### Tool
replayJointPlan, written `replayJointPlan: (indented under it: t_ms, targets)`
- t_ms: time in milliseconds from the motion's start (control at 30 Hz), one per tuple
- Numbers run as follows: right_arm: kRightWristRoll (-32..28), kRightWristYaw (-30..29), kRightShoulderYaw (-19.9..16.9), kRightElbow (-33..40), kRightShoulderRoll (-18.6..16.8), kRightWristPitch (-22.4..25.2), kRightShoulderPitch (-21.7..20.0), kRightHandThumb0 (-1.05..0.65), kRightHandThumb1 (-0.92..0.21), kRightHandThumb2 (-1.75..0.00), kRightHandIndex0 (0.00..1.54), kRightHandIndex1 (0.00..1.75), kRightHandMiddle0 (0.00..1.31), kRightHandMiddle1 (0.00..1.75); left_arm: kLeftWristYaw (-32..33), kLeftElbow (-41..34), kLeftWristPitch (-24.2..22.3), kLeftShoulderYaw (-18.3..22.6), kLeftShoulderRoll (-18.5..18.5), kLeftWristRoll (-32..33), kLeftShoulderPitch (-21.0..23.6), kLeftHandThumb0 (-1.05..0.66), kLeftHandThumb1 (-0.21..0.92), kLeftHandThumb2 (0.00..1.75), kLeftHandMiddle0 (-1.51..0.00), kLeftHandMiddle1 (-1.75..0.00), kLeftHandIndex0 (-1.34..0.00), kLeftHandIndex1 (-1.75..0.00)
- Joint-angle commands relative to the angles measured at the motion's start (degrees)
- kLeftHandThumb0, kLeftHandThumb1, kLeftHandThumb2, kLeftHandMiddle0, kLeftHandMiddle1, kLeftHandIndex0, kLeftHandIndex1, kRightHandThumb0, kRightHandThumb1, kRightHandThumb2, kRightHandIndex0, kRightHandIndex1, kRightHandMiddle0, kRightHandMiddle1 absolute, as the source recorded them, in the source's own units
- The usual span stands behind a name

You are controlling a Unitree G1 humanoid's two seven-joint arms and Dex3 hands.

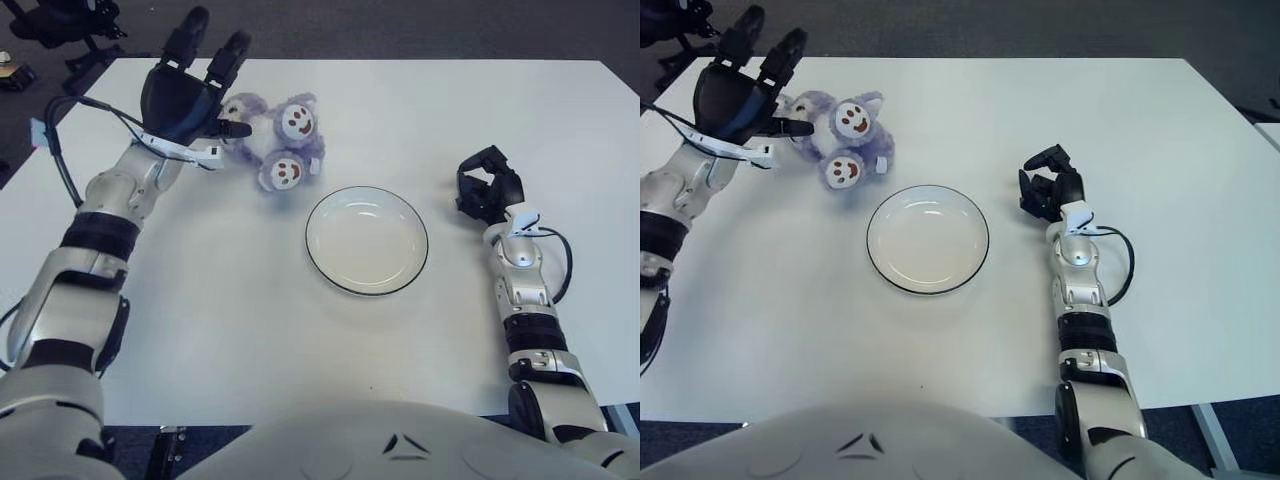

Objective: Put the doll into the plate.

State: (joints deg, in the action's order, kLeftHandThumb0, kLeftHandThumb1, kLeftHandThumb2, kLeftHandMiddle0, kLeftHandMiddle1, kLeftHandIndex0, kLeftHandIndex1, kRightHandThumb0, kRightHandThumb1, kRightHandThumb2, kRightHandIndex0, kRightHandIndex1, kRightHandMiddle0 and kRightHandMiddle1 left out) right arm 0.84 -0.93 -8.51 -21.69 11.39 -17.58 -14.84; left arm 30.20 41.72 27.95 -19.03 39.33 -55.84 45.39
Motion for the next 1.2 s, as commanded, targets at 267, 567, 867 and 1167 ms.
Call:
replayJointPlan:
  t_ms: [267, 567, 867, 1167]
  targets:
    - [-0.26, 0.44, -0.14, -1.52, -0.05, 0.69, 1.59, -0.38, -0.69, -0.80, 1.05, 1.75, 0.36, 1.72, -8.92, 8.55, 6.27, -9.08, 1.08, -3.28, 8.98, -0.86, 0.92, 0.20, -0.31, -0.02, -0.24, -0.02]
    - [-0.37, 0.60, -0.21, -1.45, 0.02, 0.56, 1.72, -0.38, -0.69, -0.80, 1.05, 1.75, 0.36, 1.72, -15.11, 15.18, 11.60, -10.99, -0.12, -0.17, 13.21, -0.91, 0.92, 0.26, -0.32, -0.01, -0.24, -0.02]
    - [-0.58, 0.86, -0.34, -1.38, 0.13, 0.47, 1.81, -0.38, -0.70, -0.80, 1.05, 1.75, 0.36, 1.72, -31.36, 25.15, 19.69, -11.13, -2.87, 6.77, 19.31, -1.04, 0.92, 0.39, -0.36, -0.02, -0.26, -0.02]
    - [-0.67, 1.04, -0.42, -1.08, 0.12, 0.50, 1.91, -0.38, -0.70, -0.80, 1.05, 1.75, 0.36, 1.73, -39.23, 27.21, 21.48, -12.76, -3.53, 7.93, 21.83, -1.05, 0.92, 0.32, -0.37, -0.01, -0.26, -0.02]
